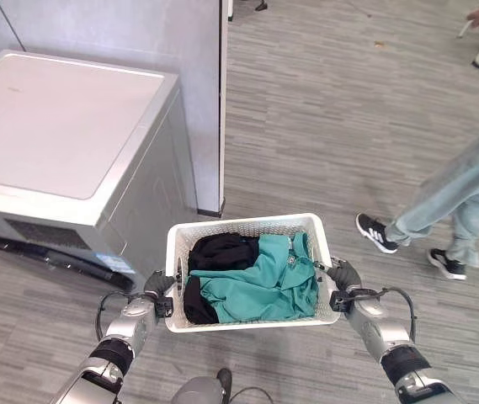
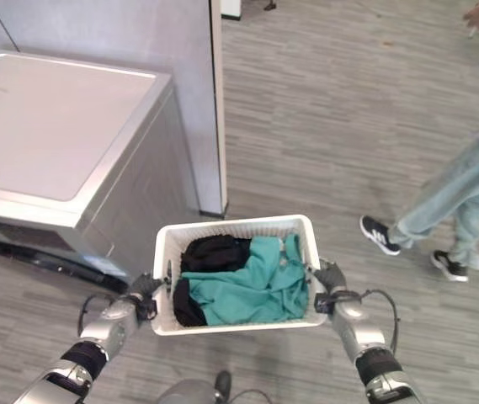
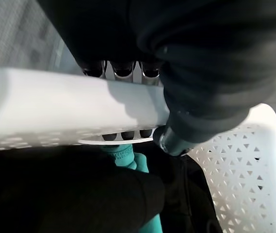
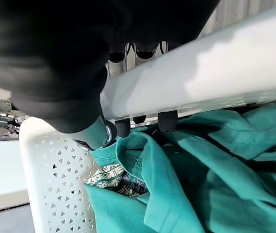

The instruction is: Grab the laundry basket,head to the washer,open it,put in the laundry and shut it.

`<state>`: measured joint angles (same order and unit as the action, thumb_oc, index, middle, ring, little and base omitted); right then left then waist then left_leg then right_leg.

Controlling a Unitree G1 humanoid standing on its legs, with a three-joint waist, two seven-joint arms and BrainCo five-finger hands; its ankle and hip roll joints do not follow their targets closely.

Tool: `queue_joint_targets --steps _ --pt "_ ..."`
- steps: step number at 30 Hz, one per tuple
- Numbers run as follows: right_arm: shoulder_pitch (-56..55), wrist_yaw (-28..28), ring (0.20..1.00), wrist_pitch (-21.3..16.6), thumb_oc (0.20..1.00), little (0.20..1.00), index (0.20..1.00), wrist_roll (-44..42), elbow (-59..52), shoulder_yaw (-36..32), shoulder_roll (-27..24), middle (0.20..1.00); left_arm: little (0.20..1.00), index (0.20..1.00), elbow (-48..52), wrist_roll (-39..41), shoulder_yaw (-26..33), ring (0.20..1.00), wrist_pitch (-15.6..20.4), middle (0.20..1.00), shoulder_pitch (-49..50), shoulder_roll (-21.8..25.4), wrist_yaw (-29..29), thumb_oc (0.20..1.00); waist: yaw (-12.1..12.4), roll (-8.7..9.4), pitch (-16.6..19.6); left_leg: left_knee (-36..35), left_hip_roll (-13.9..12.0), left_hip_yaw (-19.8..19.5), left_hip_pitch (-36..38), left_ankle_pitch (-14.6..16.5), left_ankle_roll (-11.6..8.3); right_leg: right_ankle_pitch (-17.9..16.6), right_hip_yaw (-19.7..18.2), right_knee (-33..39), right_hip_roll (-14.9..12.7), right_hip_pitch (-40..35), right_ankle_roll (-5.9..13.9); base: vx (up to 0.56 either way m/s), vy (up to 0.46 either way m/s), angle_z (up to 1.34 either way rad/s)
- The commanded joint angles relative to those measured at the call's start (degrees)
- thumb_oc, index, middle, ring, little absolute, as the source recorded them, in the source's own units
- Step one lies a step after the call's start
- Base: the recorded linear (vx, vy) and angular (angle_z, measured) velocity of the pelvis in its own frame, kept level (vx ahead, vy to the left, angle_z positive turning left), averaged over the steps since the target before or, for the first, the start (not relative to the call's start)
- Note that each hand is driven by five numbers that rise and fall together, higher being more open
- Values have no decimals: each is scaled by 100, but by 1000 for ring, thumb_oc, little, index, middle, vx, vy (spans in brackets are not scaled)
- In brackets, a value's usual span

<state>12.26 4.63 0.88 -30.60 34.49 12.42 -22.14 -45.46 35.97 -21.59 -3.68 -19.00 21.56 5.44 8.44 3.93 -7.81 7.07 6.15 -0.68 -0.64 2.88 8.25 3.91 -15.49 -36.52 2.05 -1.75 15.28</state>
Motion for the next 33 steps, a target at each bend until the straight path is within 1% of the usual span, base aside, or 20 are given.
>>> queue_joint_targets --steps 1,2,3,4,5,6,7,8,9,10,11,13,14,17,20,33 --pt "105 -622 200 -329 200 200 200 -98 -357 134 89 200 200 200 205 241 56 200 545 200 -912 -369 -295 200 -122 -404 273 -485 -102 -381 -287 -265 -379 -958 646 97 -93 122 -306 306 199 24" --pt "88 -659 200 -348 200 200 200 -124 -254 133 77 200 200 200 81 194 28 200 541 200 -976 -389 -300 200 -185 -447 274 -531 -88 -489 -101 -221 -372 -626 764 260 -43 325 -448 306 181 48" --pt "85 -693 200 -338 200 200 200 -132 -195 169 56 200 200 200 22 187 -6 200 521 200 -1026 -394 -310 200 -207 -484 294 -591 -107 -555 7 -217 -389 -298 818 642 54 551 -626 291 125 37" --pt "95 -741 200 -322 200 200 200 -158 -161 180 23 200 200 200 0 189 -32 200 504 200 -1053 -365 -332 200 -250 -485 289 -653 -75 -670 146 -227 -415 19 923 1056 91 634 -742 256 63 26" --pt "100 -764 200 -310 200 200 200 -204 -131 186 -26 200 200 200 -96 180 -111 200 480 200 -1117 -387 -382 200 -313 -446 278 -670 -12 -763 219 -219 -466 217 930 1680 118 593 -829 295 1 36" --pt "64 -710 200 -365 200 200 200 -266 -246 115 -192 200 200 200 -80 100 -201 200 511 200 -1220 -462 -327 200 -417 -360 219 -587 106 -961 285 -270 -589 119 683 2626 188 605 -847 204 -17 62" --pt "61 -709 200 -364 200 200 200 -266 -250 115 -195 200 200 200 -78 99 -201 200 511 200 -1219 -466 -325 200 -446 -370 187 -585 106 -993 323 -263 -588 116 713 2657 182 546 -849 132 -73 117" --pt "150 -646 200 -369 200 200 200 -296 -257 18 -159 200 200 200 -61 52 -144 200 479 200 -1268 -454 -336 200 -397 -379 200 -496 76 -948 274 -340 -715 -51 927 2610 78 504 -741 6 -58 128" --pt "161 -733 200 -336 200 200 200 -349 -237 79 -173 200 200 200 -315 113 -206 200 439 200 -1317 -494 -479 200 -372 -347 200 -505 109 -885 267 -291 -715 -55 1027 2861 9 370 -803 37 -78 111" --pt "133 -740 200 -338 200 200 200 -384 -218 121 -123 200 200 200 -316 139 -154 200 508 200 -1328 -533 -447 200 -337 -283 230 -547 153 -885 274 -232 -689 -74 1102 3044 -48 262 -873 104 -85 31" --pt "-8 -757 200 -360 200 200 200 -401 -248 117 -101 200 200 200 -203 155 -35 200 527 200 -1159 -537 -398 200 -267 -239 334 -708 154 -906 335 -242 -684 -136 1208 3420 -60 40 -894 107 -85 -32" --pt "-61 -750 200 -342 200 200 200 -398 -243 93 -105 200 200 200 -198 152 -14 200 509 200 -1093 -530 -408 200 -236 -232 380 -821 137 -922 373 -245 -677 -153 1250 3580 -75 -70 -902 85 -66 11" --pt "-96 -770 200 -334 200 200 200 -358 -260 133 -134 200 200 200 -182 139 -23 200 473 200 -1022 -545 -436 200 -217 -221 420 -1044 85 -935 422 -270 -692 -164 1318 3776 -94 -196 -926 57 -52 54" --pt "-109 -780 200 -314 200 200 200 -351 -284 133 -142 200 200 200 -221 122 -30 200 453 200 -1011 -564 -450 200 -197 -195 427 -1111 67 -967 423 -258 -705 -173 1381 3874 -112 -254 -940 8 -50 14" --pt "-152 -760 200 -308 200 200 200 -366 -249 147 -136 200 200 200 -304 97 -72 200 436 200 -973 -643 -460 200 -163 -165 427 -1193 59 -1024 403 -296 -749 -224 1541 4063 -130 -352 -959 -19 -78 -1" --pt "-283 -752 200 -304 200 200 200 -452 -350 171 -112 200 200 200 -391 88 -99 200 421 200 -983 -761 -462 200 -166 -178 343 -1207 33 -1109 329 -413 -856 -215 1794 4077 -126 -386 -988 -12 -44 9"
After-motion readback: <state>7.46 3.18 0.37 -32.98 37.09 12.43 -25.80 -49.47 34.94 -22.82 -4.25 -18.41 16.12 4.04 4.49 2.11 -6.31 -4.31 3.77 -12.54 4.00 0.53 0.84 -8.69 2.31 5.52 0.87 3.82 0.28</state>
